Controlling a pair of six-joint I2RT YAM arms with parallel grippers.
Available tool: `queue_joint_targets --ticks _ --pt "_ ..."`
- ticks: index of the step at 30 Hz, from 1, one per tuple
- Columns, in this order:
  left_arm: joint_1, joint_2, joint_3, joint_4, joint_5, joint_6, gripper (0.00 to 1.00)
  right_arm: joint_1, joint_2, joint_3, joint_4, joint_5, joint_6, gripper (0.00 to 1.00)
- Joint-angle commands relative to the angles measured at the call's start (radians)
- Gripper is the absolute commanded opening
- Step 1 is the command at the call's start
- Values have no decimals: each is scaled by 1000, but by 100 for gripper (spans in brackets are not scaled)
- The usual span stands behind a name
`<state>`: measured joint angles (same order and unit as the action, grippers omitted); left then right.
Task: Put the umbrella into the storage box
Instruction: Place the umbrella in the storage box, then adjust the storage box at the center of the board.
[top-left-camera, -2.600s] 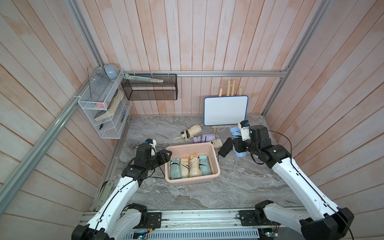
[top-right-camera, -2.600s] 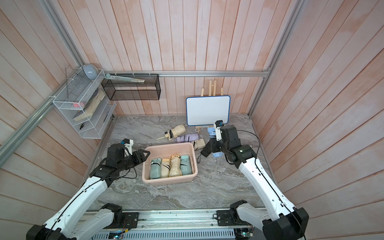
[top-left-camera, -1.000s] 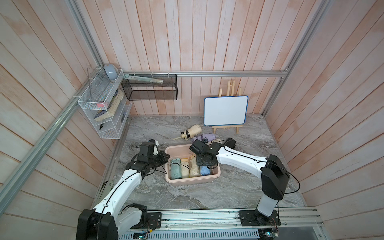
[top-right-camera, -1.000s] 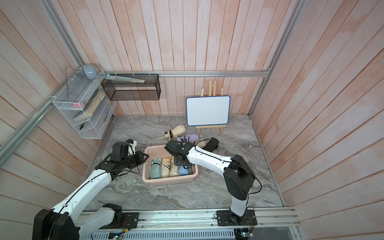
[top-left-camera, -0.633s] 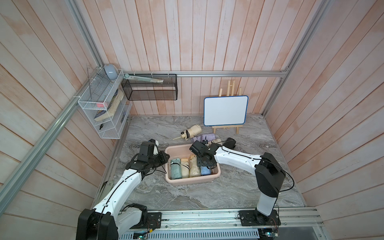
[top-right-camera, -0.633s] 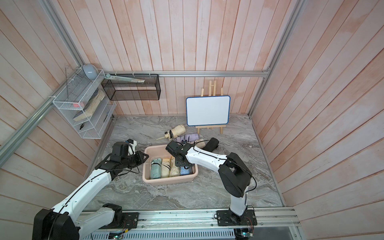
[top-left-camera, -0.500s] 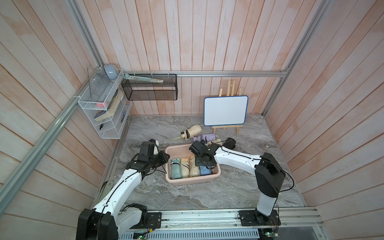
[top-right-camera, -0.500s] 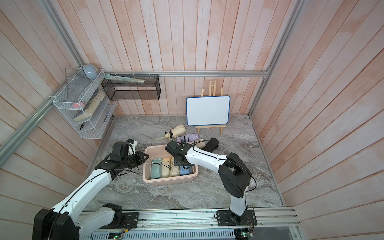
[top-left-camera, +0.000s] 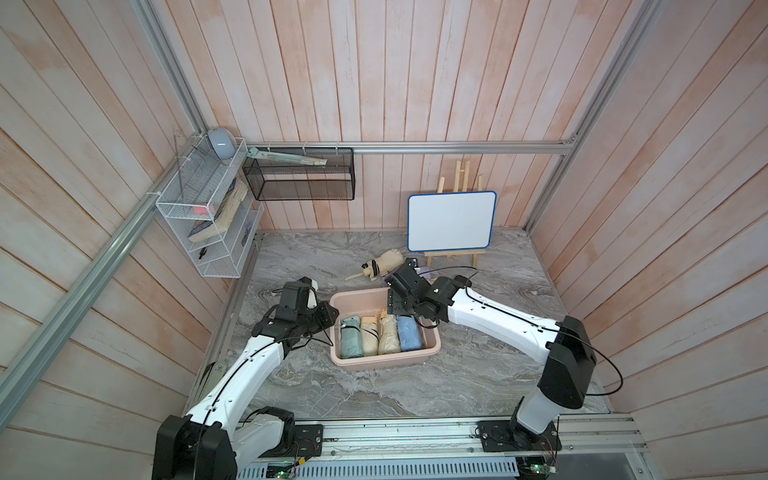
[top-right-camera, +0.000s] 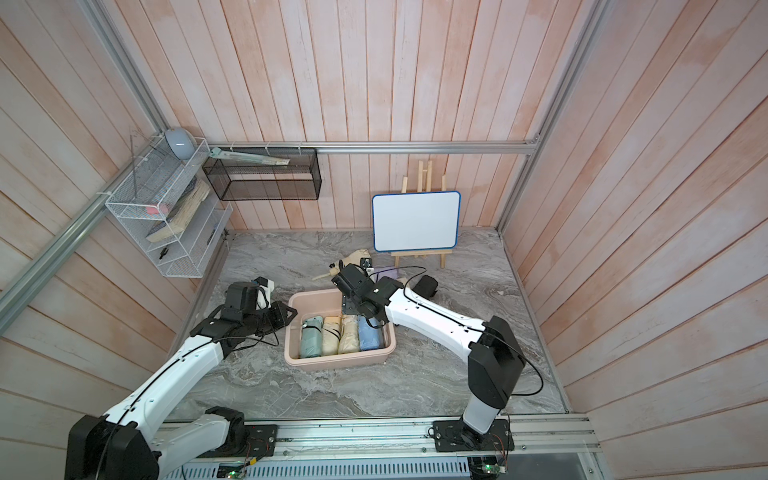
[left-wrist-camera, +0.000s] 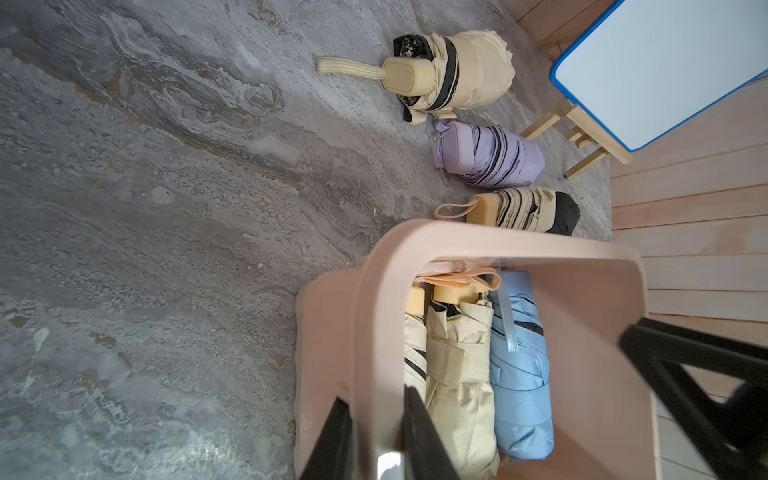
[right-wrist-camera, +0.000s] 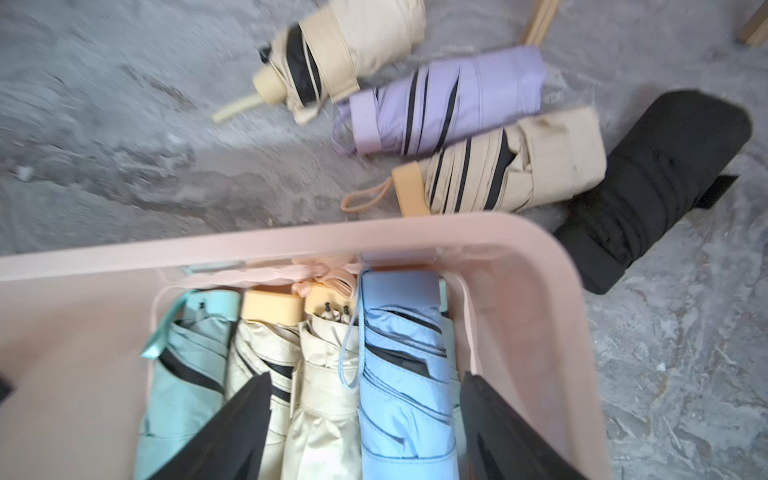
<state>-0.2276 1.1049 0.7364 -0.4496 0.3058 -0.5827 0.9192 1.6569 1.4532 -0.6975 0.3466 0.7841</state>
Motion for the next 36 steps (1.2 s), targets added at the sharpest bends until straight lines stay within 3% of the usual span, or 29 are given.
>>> queue_joint_targets --ticks 1,9,15,23,36 --pt "-1 -16 54 -2 -31 71 6 -49 -69 15 9 38 -17 77" --pt "12 -27 87 -73 -82 136 0 -265 -227 -216 130 -26 5 76" --pt "37 -38 84 -89 -84 155 0 -465 -233 -354 223 -46 -24 76" --pt "37 -36 81 -72 -66 147 0 -619 -105 -406 417 -87 -17 80" --pt "39 -20 66 -37 -51 125 0 -697 175 -255 477 -222 -147 88"
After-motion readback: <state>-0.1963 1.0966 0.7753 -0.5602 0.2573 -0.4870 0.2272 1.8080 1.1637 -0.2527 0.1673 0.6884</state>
